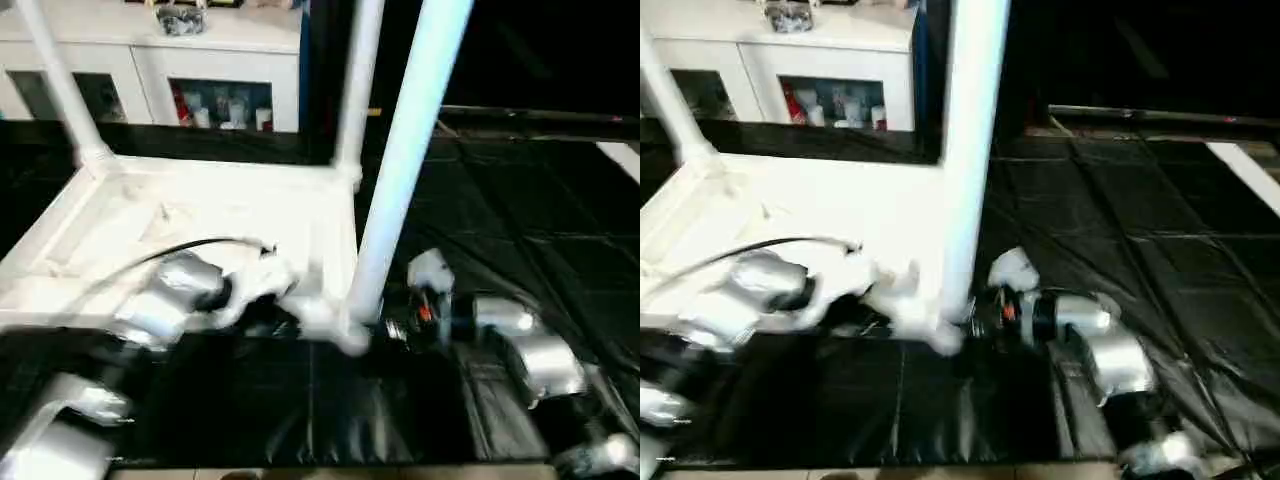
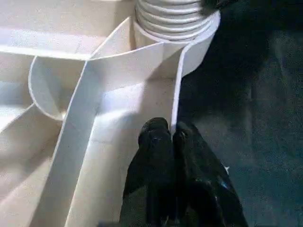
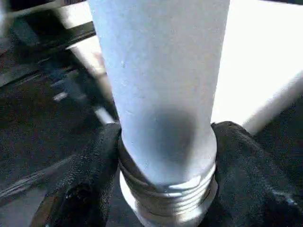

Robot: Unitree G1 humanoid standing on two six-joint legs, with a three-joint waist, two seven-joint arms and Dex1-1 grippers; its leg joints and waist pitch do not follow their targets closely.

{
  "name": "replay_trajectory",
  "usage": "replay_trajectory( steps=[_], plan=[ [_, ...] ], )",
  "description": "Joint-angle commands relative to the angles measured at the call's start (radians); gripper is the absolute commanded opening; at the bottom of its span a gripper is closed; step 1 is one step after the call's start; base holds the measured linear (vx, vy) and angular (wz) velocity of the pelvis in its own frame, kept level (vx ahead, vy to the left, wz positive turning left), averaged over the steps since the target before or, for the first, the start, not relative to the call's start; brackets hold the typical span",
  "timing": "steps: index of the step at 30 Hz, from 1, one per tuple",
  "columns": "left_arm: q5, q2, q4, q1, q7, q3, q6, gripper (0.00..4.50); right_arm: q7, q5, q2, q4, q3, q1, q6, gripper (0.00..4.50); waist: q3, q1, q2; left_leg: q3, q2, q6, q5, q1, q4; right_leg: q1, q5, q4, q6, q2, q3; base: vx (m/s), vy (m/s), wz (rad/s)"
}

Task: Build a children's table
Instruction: Rotate leg to tighten

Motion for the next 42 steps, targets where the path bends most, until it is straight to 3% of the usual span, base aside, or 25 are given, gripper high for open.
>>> replay_trajectory(
  steps=[1,3,4,5,6,7,12,13,15,17,19,22,25,29,31,37,42],
  plan=[
    [-0.035,-0.107,-0.065,-0.026,0.167,0.051,0.081,0.0,-0.066,0.016,0.117,0.011,0.057,-0.001,0.073,2.69,-0.049,-0.01,0.006,-0.009,0.017,-0.014,-0.321,0.003,-0.073,0.041,-0.561,-0.106,-0.076,-0.069,0.035,0.0,0.0,0.0],
    [-0.032,-0.152,-0.082,-0.029,0.223,0.068,0.135,0.0,-0.127,0.02,0.163,0.034,0.041,-0.016,0.096,2.69,-0.051,-0.023,0.007,-0.012,0.013,-0.01,-0.322,0.001,-0.071,0.043,-0.56,-0.112,-0.07,-0.069,0.03,0.0,0.0,0.0],
    [-0.029,-0.173,-0.089,-0.031,0.247,0.073,0.156,0.0,-0.175,0.018,0.189,0.061,0.028,-0.035,0.099,2.69,-0.051,-0.026,0.012,-0.014,0.011,-0.006,-0.321,0.0,-0.071,0.043,-0.551,-0.113,-0.07,-0.067,0.026,0.0,0.0,0.0],
    [-0.025,-0.192,-0.098,-0.033,0.27,0.078,0.178,0.0,-0.227,0.014,0.214,0.086,0.015,-0.053,0.104,2.69,-0.052,-0.036,0.008,-0.012,0.011,-0.002,-0.323,0.001,-0.069,0.039,-0.537,-0.114,-0.077,-0.067,0.026,0.0,0.0,0.0],
    [-0.02,-0.209,-0.108,-0.034,0.29,0.079,0.192,0.0,-0.283,0.005,0.238,0.128,0.003,-0.083,0.103,2.69,-0.053,-0.039,0.015,-0.014,0.011,-0.002,-0.321,0.0,-0.069,0.04,-0.527,-0.111,-0.082,-0.067,0.026,0.0,0.0,0.0],
    [-0.015,-0.226,-0.126,-0.033,0.308,0.08,0.219,0.0,-0.346,-0.016,0.259,0.163,-0.008,-0.11,0.11,2.69,-0.053,-0.048,0.013,-0.015,0.011,-0.003,-0.314,-0.006,-0.071,0.044,-0.509,-0.108,-0.088,-0.065,0.025,0.0,0.0,0.0],
    [0.014,-0.208,-0.16,-0.016,0.324,0.062,0.246,0.0,-0.386,-0.044,0.29,0.189,-0.018,-0.146,0.107,2.69,-0.059,-0.058,0.014,-0.011,0.012,0.013,-0.264,-0.007,-0.068,0.043,-0.355,-0.092,-0.135,-0.059,0.035,0.01,-0.001,0.0],
    [0.019,-0.195,-0.154,-0.015,0.325,0.062,0.237,0.0,-0.374,-0.049,0.285,0.175,-0.013,-0.138,0.104,3.02,-0.063,-0.055,0.012,-0.009,0.014,0.023,-0.22,-0.01,-0.066,0.048,-0.269,-0.079,-0.158,-0.059,0.039,0.06,-0.006,0.02],
    [0.021,-0.182,-0.158,-0.011,0.332,0.064,0.24,0.0,-0.372,-0.062,0.278,0.164,-0.006,-0.128,0.096,3.37,-0.065,-0.055,0.012,-0.008,0.015,0.027,-0.192,-0.011,-0.065,0.049,-0.212,-0.072,-0.175,-0.057,0.04,0.057,-0.006,0.02],
    [0.026,-0.164,-0.161,-0.004,0.325,0.062,0.228,0.0,-0.362,-0.061,0.266,0.162,-0.006,-0.118,0.081,3.44,-0.065,-0.053,0.01,-0.005,0.014,0.038,-0.163,-0.01,-0.063,0.052,-0.156,-0.066,-0.198,-0.057,0.041,0.0,0.0,0.0],
    [0.028,-0.147,-0.162,0.001,0.315,0.058,0.215,0.0,-0.349,-0.056,0.254,0.156,-0.01,-0.11,0.072,3.57,-0.063,-0.053,0.011,-0.003,0.014,0.041,-0.17,-0.01,-0.064,0.053,-0.167,-0.069,-0.199,-0.058,0.041,0.0,0.0,0.0],
    [0.024,-0.085,-0.146,0.012,0.257,0.059,0.166,0.0,-0.266,-0.012,0.2,0.102,-0.039,-0.074,0.064,3.9,-0.059,-0.051,0.011,-0.003,0.016,0.041,-0.219,-0.007,-0.068,0.051,-0.258,-0.08,-0.172,-0.06,0.041,0.0,0.0,0.0],
    [0.017,-0.035,-0.123,0.015,0.191,0.055,0.095,0.0,-0.174,0.011,0.138,0.055,-0.047,-0.049,0.056,4.2,-0.059,-0.048,0.008,-0.003,0.016,0.039,-0.231,-0.005,-0.068,0.051,-0.287,-0.085,-0.156,-0.06,0.04,0.0,0.0,0.0],
    [0.002,0.025,-0.1,0.018,0.101,0.037,0.034,0.0,-0.04,0.031,0.043,0.006,-0.055,-0.036,0.038,4.44,-0.06,-0.037,0.014,-0.001,0.019,0.044,-0.212,-0.002,-0.066,0.046,-0.233,-0.075,-0.176,-0.059,0.045,0.0,0.0,0.0],
    [-0.008,0.054,-0.093,0.024,0.045,0.023,-0.026,0.0,0.029,0.045,-0.004,-0.019,-0.055,-0.035,0.033,4.44,-0.061,-0.032,0.011,0.0,0.02,0.045,-0.205,-0.002,-0.065,0.048,-0.214,-0.072,-0.183,-0.06,0.045,0.0,0.0,0.0],
    [-0.038,0.124,-0.088,0.037,-0.143,-0.024,-0.168,0.0,0.237,0.046,-0.134,-0.056,0.003,-0.048,0.001,4.44,-0.063,-0.012,0.011,0.005,0.023,0.062,-0.176,0.001,-0.06,0.046,-0.142,-0.061,-0.218,-0.059,0.046,0.0,0.0,0.0],
    [-0.03,0.151,-0.06,0.024,-0.225,-0.059,-0.238,0.0,0.321,0.002,-0.166,-0.04,0.063,-0.074,-0.069,4.44,-0.061,0.003,0.005,0.007,0.025,0.05,-0.199,0.002,-0.061,0.044,-0.207,-0.064,-0.206,-0.062,0.046,0.0,0.0,0.0]
  ],
)
